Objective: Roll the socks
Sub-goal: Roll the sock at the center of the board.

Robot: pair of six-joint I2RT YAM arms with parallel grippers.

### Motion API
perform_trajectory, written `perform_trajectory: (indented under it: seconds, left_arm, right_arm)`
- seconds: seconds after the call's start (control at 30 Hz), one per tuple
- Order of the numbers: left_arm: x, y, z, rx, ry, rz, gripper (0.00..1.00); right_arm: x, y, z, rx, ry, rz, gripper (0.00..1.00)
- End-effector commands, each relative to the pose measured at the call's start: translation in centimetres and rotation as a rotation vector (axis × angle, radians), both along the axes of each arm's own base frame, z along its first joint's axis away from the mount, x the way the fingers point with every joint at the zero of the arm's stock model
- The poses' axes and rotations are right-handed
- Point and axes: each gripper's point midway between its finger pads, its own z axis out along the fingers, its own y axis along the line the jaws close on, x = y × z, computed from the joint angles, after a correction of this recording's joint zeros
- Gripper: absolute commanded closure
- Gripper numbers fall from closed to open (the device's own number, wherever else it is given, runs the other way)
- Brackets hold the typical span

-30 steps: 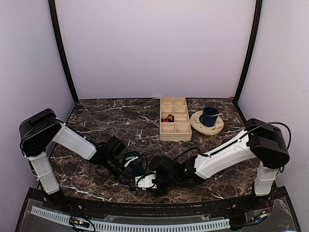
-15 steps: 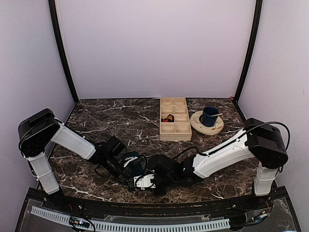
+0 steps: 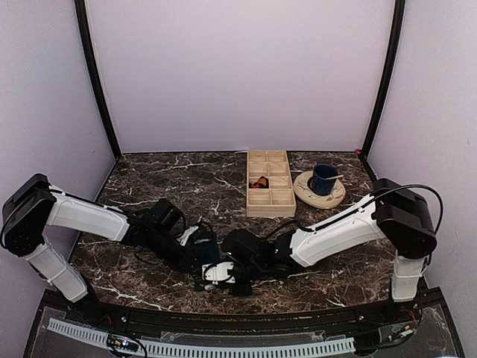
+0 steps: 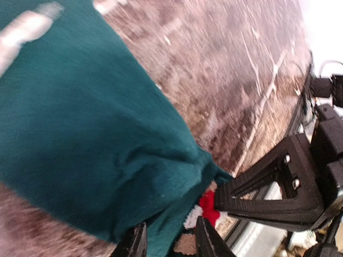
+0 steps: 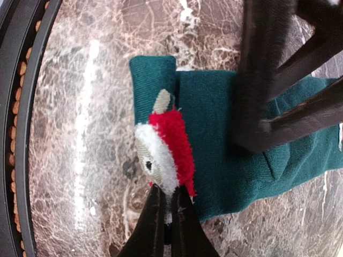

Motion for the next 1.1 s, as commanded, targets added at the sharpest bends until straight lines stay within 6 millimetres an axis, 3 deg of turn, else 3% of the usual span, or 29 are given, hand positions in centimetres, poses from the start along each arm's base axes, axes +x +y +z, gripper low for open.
perform_trajectory:
  seconds: [0.0,0.27,0.63,0.77,1.07]
  left_arm:
    - [1.6,2.3,0.4,0.093,-0.093,0.124,0.66]
    - [3.7,4.4,3.9,0.042,-0.302,0.279,0.63]
    - [3.6,6.2,5.7,-0.045,-0.484,0.373,0.63]
    - [2.9,6.0,6.2,-0.051,-0.572,0.358,0.63]
    - [0.4,3.8,5.8,-0.052,-0.672,0.204,0.65]
  right_arm:
    - [-0.6,-2.1,-3.3,-0.15,0.112,-0.029,0.99]
    - [-0.6,-1.4,-2.7,-0.168,0.282,-0.056,0.99]
    - [-0.2,-1.2,-2.2,-0.195,0.57,-0.107,1.0]
    - [-0.1,-1.3,-2.2,-0.208,0.657,-0.117,1.0]
    - [0.9,-1.2,-2.1,-0.235,0.804,-0.153,1.0]
